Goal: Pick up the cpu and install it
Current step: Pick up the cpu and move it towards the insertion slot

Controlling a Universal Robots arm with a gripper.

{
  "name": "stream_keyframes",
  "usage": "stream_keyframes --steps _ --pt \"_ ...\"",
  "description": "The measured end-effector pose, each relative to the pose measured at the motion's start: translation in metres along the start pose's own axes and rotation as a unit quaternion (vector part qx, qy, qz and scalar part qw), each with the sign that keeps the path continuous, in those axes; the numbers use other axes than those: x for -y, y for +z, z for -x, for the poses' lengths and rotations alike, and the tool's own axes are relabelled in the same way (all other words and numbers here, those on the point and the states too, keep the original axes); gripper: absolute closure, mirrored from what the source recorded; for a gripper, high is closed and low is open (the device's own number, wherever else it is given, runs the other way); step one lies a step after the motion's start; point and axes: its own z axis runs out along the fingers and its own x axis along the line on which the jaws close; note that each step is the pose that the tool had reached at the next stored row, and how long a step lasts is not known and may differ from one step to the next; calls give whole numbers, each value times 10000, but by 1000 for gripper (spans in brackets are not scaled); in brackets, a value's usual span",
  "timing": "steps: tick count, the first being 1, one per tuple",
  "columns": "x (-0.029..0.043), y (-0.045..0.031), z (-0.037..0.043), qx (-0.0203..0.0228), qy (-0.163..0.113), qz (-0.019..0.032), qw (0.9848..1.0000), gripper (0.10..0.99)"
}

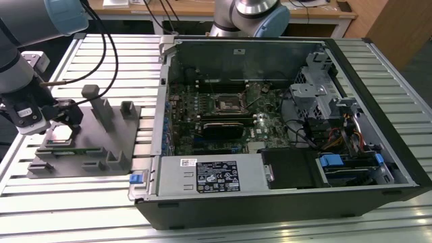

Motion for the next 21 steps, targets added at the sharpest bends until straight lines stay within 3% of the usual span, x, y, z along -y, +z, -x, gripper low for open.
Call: stream_keyframes --steps 7,8,21 --pt "14 40 -18 -6 -94 -1 10000 275" --pt "16 40 -18 -7 -106 -1 9999 345" --pt "38 42 -14 -8 -111 -1 9999 361"
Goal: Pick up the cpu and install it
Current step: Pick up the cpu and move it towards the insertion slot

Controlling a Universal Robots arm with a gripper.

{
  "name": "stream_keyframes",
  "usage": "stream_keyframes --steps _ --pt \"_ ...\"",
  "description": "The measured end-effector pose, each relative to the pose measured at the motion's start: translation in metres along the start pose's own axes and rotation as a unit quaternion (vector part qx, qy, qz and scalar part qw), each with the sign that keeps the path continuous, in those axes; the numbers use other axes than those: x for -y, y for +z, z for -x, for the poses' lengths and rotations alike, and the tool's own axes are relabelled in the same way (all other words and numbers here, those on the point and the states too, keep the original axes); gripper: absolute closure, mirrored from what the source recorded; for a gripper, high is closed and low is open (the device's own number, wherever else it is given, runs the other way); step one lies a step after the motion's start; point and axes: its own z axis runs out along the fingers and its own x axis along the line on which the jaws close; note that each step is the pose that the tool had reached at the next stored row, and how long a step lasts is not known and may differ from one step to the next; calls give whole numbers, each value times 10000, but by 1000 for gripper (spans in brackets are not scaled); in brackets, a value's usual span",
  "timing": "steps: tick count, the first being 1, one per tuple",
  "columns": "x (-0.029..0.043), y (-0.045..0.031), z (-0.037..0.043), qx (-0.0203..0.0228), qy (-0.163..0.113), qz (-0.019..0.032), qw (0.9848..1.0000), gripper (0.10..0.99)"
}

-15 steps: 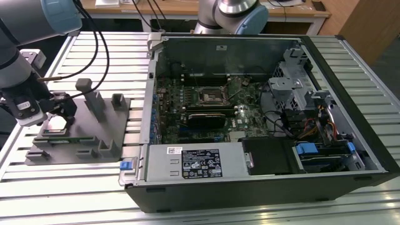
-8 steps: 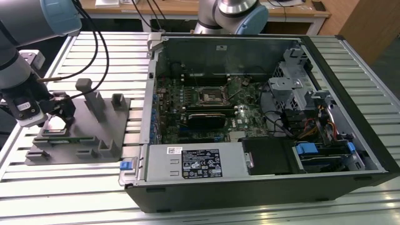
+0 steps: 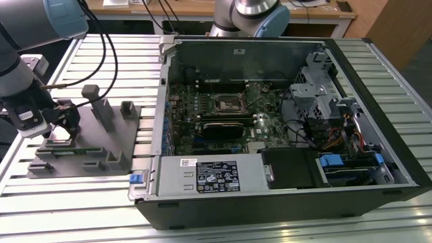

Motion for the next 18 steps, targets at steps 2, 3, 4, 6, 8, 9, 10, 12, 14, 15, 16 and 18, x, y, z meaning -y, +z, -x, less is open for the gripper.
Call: stream_keyframes --steps 2,3,4,6,8,9,10,12,14,15,16,18 --pt "0 2 3 1 0 1 10000 427" --pt "0 2 4 1 0 1 10000 427" --pt "0 1 5 1 0 0 10000 427" --pt "0 0 5 0 0 0 10000 427" --pt "0 0 5 0 0 0 10000 427" --pt "0 0 5 0 0 0 10000 427" --pt "0 0 6 0 0 1 10000 427" --pt "0 0 5 0 0 1 10000 443" --pt "0 0 6 0 0 1 10000 510" --pt "0 -1 5 0 0 0 10000 525" --pt "0 -1 5 0 0 0 10000 525" --pt "0 -2 6 0 0 1 10000 545"
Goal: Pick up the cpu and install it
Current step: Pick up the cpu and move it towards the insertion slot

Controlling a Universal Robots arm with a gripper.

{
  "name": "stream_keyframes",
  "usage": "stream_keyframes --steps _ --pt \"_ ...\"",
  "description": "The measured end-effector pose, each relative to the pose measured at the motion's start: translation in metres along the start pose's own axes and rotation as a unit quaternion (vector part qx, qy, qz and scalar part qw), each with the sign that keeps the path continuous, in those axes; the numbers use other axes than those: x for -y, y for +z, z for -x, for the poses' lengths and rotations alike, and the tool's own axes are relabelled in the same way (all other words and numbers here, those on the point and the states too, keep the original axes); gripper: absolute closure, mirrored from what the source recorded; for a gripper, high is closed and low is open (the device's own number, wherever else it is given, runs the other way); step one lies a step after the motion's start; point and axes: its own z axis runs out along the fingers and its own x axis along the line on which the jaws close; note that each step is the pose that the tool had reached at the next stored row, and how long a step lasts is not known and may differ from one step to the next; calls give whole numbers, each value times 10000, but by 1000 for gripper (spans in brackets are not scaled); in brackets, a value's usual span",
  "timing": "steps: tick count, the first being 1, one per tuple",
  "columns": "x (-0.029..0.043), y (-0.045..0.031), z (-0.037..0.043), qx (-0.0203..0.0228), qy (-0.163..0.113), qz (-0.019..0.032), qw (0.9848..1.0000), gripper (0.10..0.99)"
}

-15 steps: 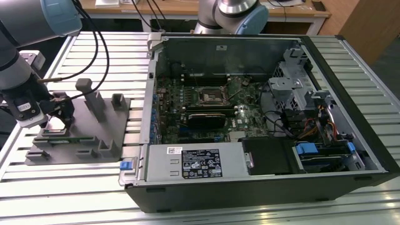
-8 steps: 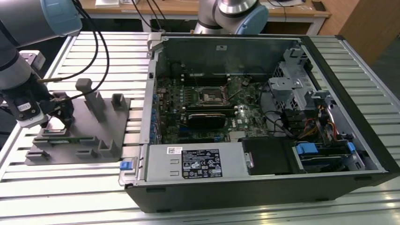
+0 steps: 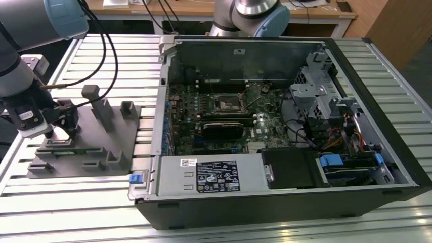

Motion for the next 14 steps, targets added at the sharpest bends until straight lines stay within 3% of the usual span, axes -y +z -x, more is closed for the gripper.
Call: stream_keyframes --steps 14 --pt "-5 -72 0 1 0 1 10000 545"
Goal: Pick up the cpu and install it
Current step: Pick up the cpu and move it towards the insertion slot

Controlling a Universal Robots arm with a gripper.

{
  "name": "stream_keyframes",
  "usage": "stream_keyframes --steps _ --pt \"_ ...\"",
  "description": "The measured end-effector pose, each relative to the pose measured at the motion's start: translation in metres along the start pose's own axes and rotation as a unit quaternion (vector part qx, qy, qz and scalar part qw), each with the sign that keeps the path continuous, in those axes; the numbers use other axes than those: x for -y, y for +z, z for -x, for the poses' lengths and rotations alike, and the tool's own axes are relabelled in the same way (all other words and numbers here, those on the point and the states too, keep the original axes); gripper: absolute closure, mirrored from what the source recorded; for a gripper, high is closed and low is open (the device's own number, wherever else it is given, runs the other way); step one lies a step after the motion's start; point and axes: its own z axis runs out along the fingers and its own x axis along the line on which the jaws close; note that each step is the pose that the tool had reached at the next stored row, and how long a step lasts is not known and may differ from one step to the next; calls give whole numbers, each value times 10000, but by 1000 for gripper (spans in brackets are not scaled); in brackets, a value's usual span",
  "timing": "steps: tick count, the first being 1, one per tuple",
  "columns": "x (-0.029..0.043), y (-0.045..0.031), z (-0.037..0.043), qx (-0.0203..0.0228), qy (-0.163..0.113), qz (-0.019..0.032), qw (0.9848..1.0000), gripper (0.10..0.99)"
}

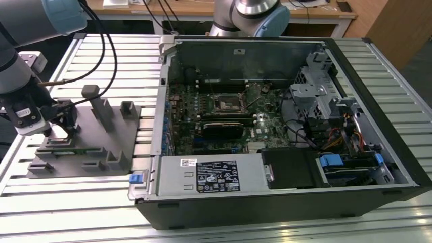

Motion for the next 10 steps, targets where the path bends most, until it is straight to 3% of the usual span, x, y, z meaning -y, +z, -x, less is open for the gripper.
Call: stream_keyframes --steps 10 --pt "-5 -78 -1 -1 0 0 10000 545"
